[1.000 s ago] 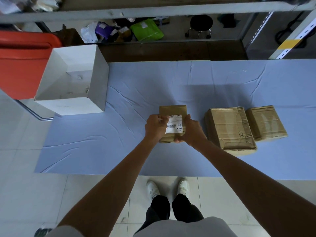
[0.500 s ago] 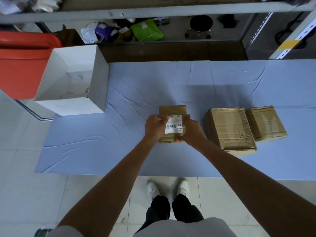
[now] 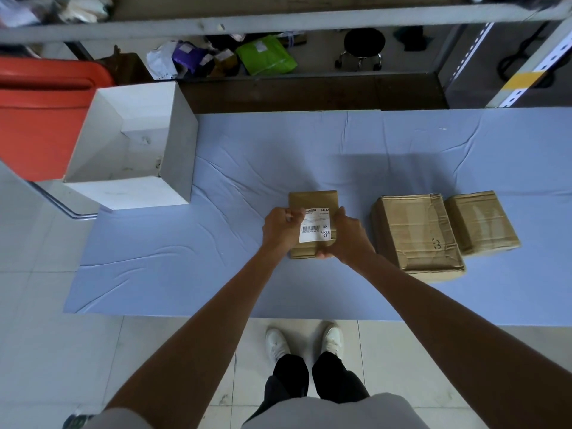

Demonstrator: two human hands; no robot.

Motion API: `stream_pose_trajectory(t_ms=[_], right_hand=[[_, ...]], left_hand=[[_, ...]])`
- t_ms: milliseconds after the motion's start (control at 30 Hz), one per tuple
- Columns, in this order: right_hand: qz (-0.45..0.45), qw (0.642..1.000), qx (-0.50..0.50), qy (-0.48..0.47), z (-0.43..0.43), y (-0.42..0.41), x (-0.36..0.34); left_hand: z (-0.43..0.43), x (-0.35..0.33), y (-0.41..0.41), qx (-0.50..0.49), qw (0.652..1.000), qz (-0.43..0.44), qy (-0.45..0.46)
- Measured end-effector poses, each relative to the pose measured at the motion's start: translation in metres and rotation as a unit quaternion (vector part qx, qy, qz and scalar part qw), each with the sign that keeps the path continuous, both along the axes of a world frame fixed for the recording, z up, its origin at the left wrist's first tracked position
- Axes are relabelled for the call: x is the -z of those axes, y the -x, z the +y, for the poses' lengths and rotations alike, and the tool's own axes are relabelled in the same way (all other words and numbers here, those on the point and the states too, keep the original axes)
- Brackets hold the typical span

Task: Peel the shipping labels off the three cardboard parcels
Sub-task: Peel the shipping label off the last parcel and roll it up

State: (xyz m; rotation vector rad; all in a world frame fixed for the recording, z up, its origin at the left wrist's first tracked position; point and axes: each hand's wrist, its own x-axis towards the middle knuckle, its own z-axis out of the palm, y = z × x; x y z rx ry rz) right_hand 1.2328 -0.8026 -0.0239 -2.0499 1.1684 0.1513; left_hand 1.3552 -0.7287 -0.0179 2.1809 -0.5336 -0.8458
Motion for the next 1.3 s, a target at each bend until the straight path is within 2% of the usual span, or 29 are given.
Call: stream_pose_trajectory(t_ms=[1300], right_hand=[[0.004,1.000,-0.006,0.009,-0.0014,0.0013,0.0048]], left_hand=[[-0.0008,0.0006,-0.0027,-0.002,1.000,0.014,0.000]])
